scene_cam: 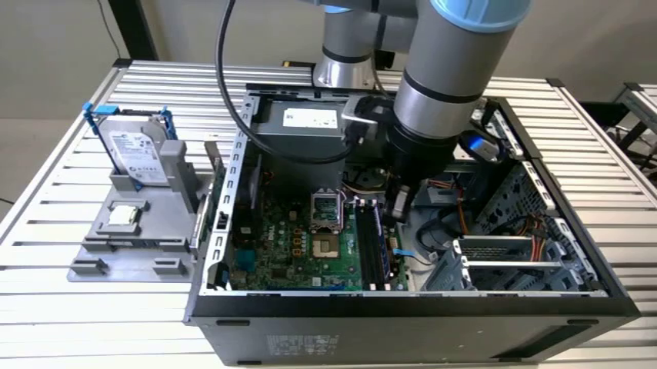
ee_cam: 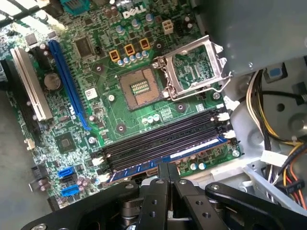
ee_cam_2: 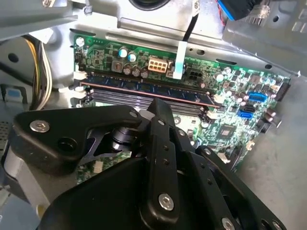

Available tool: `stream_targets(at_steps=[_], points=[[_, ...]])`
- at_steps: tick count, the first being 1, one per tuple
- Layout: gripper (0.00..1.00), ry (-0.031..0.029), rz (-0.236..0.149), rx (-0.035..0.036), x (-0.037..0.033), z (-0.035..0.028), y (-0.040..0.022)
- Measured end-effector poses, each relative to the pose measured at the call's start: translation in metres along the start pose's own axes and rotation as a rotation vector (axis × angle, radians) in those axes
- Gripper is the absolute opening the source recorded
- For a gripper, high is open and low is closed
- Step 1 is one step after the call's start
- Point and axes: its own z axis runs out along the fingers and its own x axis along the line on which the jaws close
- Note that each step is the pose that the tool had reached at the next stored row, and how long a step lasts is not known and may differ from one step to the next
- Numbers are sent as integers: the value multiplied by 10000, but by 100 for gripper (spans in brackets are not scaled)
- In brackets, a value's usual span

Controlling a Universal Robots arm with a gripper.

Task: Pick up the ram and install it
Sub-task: 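Press down the ram until it locks into place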

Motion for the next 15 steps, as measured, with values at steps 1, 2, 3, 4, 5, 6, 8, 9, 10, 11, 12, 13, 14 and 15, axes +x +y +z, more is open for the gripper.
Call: stream_targets(at_steps=[1, 2, 3, 4, 5, 6, 8, 9, 10, 11, 12, 13, 14, 15], points=[[0, -2, -147, 6, 0, 3, 1], [0, -7, -262, 8, 0, 4, 1], [0, -16, -398, 10, -1, 5, 1], [0, -24, -518, 12, -1, 5, 1], [0, -44, -636, 10, 0, 5, 1], [0, -94, -750, -2, 0, 6, 1], [0, -287, -970, -58, 0, 9, 1], [0, -399, -1060, -92, 0, 10, 2], [0, -502, -1158, -122, 0, 14, 3], [0, -537, -1251, -130, 0, 21, 4], [0, -541, -1332, -117, 0, 27, 5], [0, -540, -1412, -99, 0, 27, 4], [0, -541, -1486, -86, 1, 27, 3], [0, -544, -1568, -79, 4, 29, 3]])
